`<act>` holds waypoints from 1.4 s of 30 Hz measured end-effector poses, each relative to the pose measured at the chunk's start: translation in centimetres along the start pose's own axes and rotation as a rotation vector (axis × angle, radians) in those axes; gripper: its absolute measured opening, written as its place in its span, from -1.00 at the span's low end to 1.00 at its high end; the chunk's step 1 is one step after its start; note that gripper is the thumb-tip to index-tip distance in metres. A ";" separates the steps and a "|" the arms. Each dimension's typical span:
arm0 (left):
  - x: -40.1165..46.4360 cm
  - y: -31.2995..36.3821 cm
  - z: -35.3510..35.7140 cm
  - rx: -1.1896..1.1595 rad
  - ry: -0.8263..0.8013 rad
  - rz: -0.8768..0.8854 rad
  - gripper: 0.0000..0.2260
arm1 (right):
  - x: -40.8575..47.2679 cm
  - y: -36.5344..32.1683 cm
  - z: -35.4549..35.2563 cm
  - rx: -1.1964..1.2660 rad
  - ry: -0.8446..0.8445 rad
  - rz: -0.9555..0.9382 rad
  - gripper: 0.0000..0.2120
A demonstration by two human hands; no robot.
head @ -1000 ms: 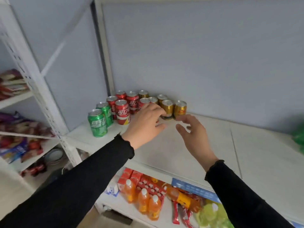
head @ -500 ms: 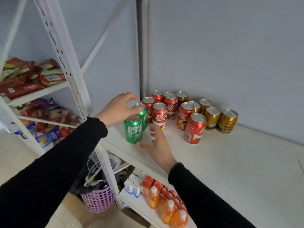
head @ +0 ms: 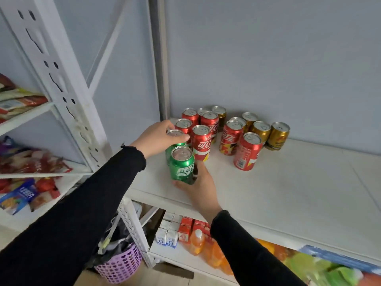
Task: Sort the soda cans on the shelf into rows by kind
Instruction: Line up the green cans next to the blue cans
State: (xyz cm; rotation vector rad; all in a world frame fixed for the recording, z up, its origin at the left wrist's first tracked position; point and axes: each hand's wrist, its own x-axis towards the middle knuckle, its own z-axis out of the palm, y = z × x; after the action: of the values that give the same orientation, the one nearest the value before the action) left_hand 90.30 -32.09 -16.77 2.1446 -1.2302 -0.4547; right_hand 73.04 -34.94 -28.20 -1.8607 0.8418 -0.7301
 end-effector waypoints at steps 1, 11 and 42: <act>0.2 -0.2 0.6 0.037 0.021 0.027 -0.42 | -0.5 0.1 -0.7 0.001 0.023 0.013 -0.33; -2.0 3.0 3.7 0.160 0.054 0.303 -0.42 | -6.2 0.8 -11.2 0.016 0.368 0.137 -0.48; -5.8 55.1 47.3 0.186 -0.438 0.888 -0.36 | -21.0 21.9 -67.7 -0.186 0.816 0.313 -0.45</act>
State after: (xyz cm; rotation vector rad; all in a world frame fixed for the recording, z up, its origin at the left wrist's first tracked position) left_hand 24.82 -63.91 -15.85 1.4291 -2.3627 -0.4198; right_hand 3.17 -59.53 -24.81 -1.5050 1.7183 -1.2608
